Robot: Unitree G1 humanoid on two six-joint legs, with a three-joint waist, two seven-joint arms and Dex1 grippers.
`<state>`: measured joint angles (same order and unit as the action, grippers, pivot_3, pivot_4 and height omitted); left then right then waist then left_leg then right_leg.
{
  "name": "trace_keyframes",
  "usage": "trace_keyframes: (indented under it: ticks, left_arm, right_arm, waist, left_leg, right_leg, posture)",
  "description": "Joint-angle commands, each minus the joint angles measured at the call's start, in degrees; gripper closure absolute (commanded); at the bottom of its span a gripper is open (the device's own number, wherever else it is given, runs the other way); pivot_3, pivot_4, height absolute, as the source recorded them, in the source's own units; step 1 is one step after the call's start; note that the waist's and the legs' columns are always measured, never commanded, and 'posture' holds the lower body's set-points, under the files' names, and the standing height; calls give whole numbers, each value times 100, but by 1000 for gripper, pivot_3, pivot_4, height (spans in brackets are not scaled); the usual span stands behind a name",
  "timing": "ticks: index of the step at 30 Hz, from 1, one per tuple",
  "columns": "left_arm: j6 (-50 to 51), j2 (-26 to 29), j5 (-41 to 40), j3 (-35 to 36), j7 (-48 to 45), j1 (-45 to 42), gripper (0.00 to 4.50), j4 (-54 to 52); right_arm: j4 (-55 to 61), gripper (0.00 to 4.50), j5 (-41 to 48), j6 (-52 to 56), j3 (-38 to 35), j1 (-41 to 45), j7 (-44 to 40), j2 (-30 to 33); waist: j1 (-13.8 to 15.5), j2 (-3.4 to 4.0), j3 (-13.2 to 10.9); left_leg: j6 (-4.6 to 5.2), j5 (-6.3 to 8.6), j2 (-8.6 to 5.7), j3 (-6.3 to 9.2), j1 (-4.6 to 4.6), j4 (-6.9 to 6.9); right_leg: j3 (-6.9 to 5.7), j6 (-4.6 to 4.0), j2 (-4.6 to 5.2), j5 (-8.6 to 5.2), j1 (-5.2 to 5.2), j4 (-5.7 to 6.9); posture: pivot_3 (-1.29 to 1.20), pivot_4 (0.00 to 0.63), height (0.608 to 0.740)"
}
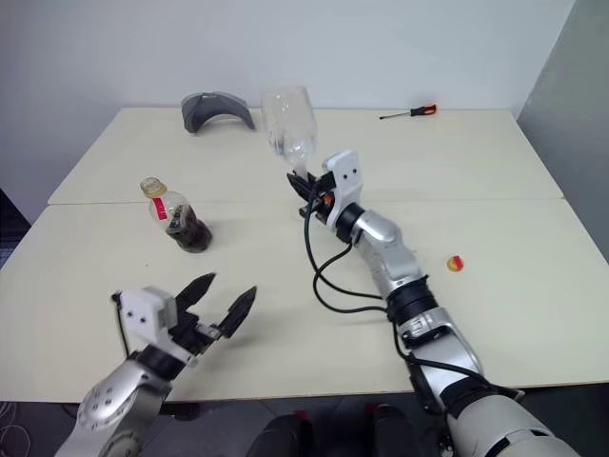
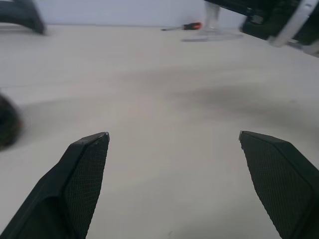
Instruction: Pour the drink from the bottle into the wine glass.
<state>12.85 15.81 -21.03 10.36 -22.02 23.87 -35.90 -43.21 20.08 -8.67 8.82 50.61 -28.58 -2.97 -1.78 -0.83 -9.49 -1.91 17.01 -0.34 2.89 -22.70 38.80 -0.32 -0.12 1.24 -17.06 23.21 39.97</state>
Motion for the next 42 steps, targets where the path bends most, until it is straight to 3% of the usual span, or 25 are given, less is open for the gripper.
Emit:
trace_keyframes:
  ticks: [1, 7, 14, 23, 29, 34, 42]
  left_arm:
    - [-350, -220, 239, -112, 254, 214, 0, -474]
    - [-328, -353, 292, -91, 564, -25, 0, -632]
    - [-285, -281, 287, -186, 505, 156, 0, -778]
    - [-502, -261, 412, -225, 447, -88, 0, -530]
    - [-615, -297, 427, -360, 430, -45, 0, -492]
    - [-668, -303, 435, -376, 451, -33, 0, -441]
    - [-665, -268, 347, -286, 429, -37, 0, -407]
  right_arm:
    - [-705, 4337, -364, -825, -176, -6, -18, -254]
    - [-1559, 4337, -751, -1296, -414, 39, 372, -520]
    - [-1434, 4337, -1279, -929, -341, -109, 538, -316]
    - [983, 4337, -1538, 654, 7, -1426, -136, 634]
    - [2163, 4337, -1588, 1648, 293, -1843, -659, 1181]
    - [2192, 4337, -1527, 1733, 232, -1574, -459, 1035]
    - [711, 4337, -1477, 703, -62, -118, 23, 146]
  waist:
    - [31, 0, 0]
    - [35, -1, 0]
    - [8, 1, 2]
    - [148, -2, 23]
    - [153, -1, 28]
    - [132, -1, 27]
    - [-10, 2, 22]
  left_leg:
    - [0, 0, 0, 3, 0, 0]
    - [-1, 0, -1, 5, -1, 1]
    - [-2, -1, 3, 3, 5, -3]
    - [0, 0, -5, 9, 5, 4]
    - [2, 1, -4, 11, 21, 1]
    - [5, 3, -1, 11, 104, -38]
    - [2, 1, 3, 8, 102, -60]
  right_leg:
    - [-2, -1, 0, 0, -1, 1]
    - [-6, -2, -1, 1, -3, 1]
    - [-4, -3, -4, 1, -4, 3]
    - [-8, -2, 1, 1, -17, -4]
    - [-10, -2, 0, 0, -35, -8]
    - [-11, -3, -6, -2, -106, -43]
    - [-9, -5, -11, -2, -92, -42]
  posture:
    - [0, 150, 740]
    - [0, 150, 740]
    - [0, 150, 740]
    - [0, 150, 740]
    - [0, 150, 740]
    - [0, 150, 740]
    - [0, 150, 740]
